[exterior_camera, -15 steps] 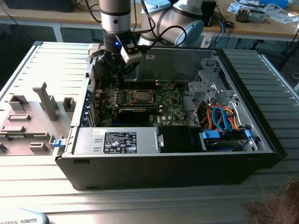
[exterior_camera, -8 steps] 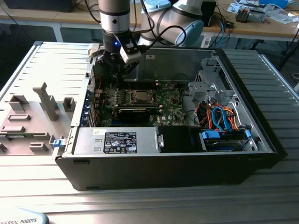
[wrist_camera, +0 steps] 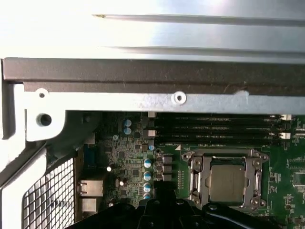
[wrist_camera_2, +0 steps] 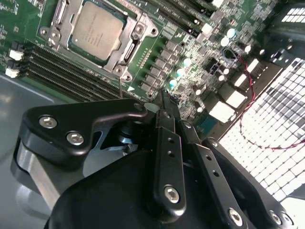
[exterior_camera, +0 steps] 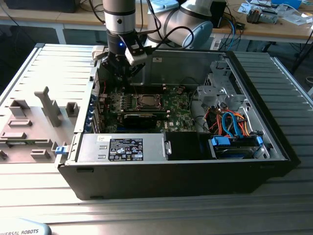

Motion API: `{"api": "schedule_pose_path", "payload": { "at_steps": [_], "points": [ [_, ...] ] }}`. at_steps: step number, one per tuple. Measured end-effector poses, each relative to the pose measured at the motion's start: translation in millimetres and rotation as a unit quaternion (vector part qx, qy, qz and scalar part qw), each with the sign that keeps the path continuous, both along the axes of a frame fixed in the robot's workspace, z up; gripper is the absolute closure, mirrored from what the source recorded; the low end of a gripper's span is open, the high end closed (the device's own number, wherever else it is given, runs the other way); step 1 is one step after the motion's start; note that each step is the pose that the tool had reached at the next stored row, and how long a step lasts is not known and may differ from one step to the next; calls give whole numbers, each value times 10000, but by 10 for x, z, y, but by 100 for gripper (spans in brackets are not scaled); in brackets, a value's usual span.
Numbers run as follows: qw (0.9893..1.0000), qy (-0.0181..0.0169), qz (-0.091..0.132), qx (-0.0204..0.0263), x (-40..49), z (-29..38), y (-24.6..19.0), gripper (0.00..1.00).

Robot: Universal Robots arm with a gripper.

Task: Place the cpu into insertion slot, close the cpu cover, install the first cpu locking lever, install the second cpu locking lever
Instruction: 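Install the first cpu locking lever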

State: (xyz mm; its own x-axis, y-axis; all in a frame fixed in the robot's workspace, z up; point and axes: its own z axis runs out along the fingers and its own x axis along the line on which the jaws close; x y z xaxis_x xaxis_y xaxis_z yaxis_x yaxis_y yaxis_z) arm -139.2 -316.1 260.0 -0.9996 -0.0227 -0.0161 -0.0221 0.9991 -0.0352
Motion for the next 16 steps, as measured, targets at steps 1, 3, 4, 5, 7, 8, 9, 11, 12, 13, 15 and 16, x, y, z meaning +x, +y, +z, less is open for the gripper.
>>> {"api": "schedule_pose_path", "payload": {
  "at_steps": [1,3,4,5,7,8,9,11,12,13,15,16],
  "points": [
    [10000,0,-1,37,0,0,3,89],
    [10000,-1,-1,87,5,-1,21,89],
    [10000,0,0,87,9,0,29,89],
    [10000,0,2,87,12,0,35,89],
    [10000,0,4,87,22,0,56,89],
    [10000,0,4,87,25,0,70,89],
    [10000,0,4,87,29,0,87,89],
    [10000,0,16,87,50,0,122,89],
    [10000,0,20,87,60,0,128,89],
    [10000,0,21,87,72,0,132,89],
    [10000,-1,25,87,104,-1,141,89],
    [10000,0,27,87,118,0,148,89]
  ]
}}
